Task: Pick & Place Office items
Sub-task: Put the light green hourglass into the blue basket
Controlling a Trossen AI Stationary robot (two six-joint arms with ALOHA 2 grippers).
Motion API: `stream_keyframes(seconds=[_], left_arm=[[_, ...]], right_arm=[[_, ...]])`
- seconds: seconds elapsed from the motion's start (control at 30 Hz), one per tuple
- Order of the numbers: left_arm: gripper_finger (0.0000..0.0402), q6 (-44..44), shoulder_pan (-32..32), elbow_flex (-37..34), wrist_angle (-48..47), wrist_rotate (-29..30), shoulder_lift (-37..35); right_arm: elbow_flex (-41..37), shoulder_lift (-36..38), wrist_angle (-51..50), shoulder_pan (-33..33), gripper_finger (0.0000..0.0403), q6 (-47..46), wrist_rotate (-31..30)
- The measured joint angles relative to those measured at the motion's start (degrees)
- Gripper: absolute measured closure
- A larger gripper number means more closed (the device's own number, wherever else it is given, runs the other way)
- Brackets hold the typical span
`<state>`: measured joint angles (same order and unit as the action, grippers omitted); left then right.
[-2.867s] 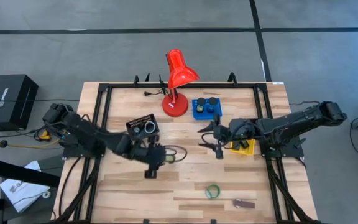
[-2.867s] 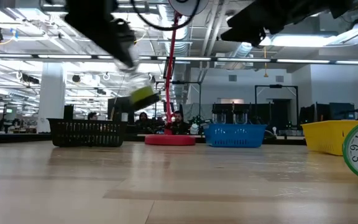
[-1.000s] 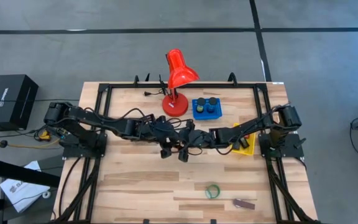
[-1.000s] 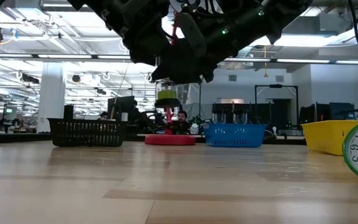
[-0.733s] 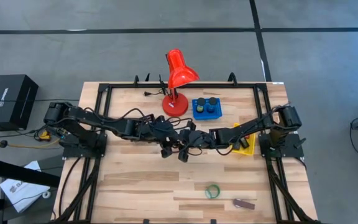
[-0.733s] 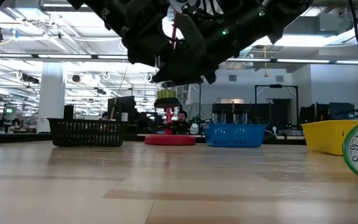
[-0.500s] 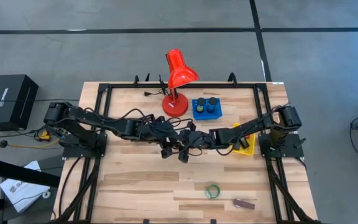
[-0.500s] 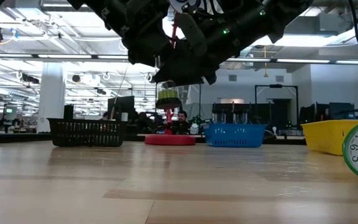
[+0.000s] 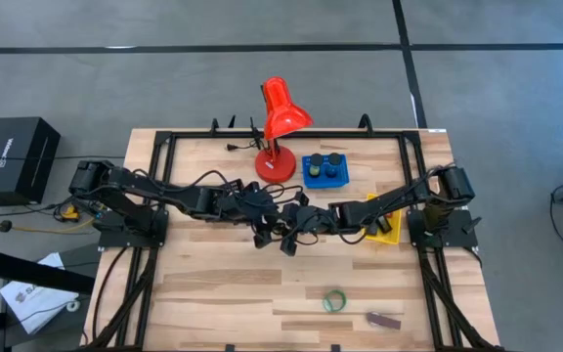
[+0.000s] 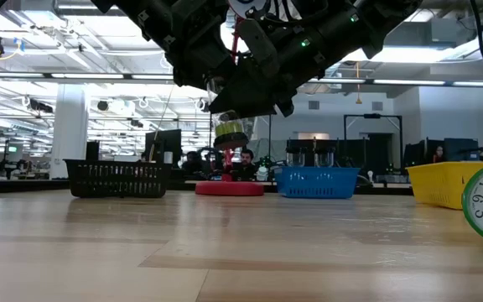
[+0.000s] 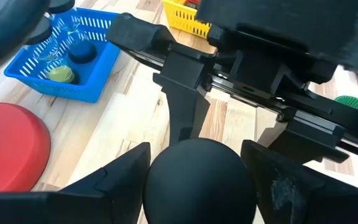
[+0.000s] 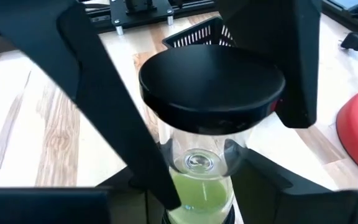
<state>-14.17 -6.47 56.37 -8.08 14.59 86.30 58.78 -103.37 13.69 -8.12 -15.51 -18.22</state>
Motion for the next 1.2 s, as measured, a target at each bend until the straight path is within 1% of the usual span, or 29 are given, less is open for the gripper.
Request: stream_keyframes(seconds=[0.1, 0.27, 0.33, 0.47, 0.57, 0.63, 0.7, 0.73, 0.8, 0.9, 1.03, 1.2], left_arm=[[0.0159, 0.00, 0.01, 0.00, 0.14, 0.00, 0.00], [0.0181, 0.09, 0.03, 0.01, 0.18, 0.40, 0.00], [0.0188, 0.16, 0.22, -0.01, 0.12, 0.44, 0.06], [0.0193, 0.26, 1.00, -0.01, 0.43, 0.88, 0.15], [0.0188, 0.29, 2.32, -0.05, 0.38, 2.08, -0.58], [0.0183, 0.42, 3.40, -0.16, -0.26, 3.22, -1.99], [0.0181, 0.46, 4.53, 0.32, 1.41, 4.30, -3.77], [0.0181, 0.42, 5.03, 0.30, 0.98, 4.61, -4.63], [0.0185, 0.41, 5.82, 0.06, 0.59, 4.55, -6.22], [0.0194, 0.42, 6.42, 0.00, 0.19, 4.44, -9.55], [0.0207, 1.08, 6.51, 0.06, -0.06, 4.51, -13.35], [0.0222, 4.87, 6.34, 0.08, -0.10, 4.27, -16.99]], right_arm=[[0.00, 0.00, 0.00, 0.00, 0.0252, -0.11, -0.02], [0.01, 0.00, -1.03, 0.00, 0.0278, -1.03, -0.12], [0.09, 0.03, -2.35, -0.04, 0.0282, -1.05, -0.59], [0.23, 0.15, -4.18, -0.04, 0.0269, -1.82, -0.93], [0.37, 0.29, -4.94, 0.05, 0.0255, -2.06, -1.64], [0.29, 0.41, -6.62, 0.11, 0.0255, -2.40, -2.08], [-0.45, 0.37, -10.28, 0.15, 0.0263, -2.47, -1.76], [-0.46, 0.35, -10.49, 0.12, 0.0269, -2.47, -1.73], [0.11, 0.86, -10.84, 0.31, 0.0281, -2.66, -2.74], [-0.09, 0.66, -15.08, 1.00, 0.0289, -4.11, -2.96], [-0.07, 0.74, -18.98, 2.11, 0.0284, -5.57, -3.76], [0.03, 2.84, -23.68, 2.18, 0.0282, -5.55, -6.46]])
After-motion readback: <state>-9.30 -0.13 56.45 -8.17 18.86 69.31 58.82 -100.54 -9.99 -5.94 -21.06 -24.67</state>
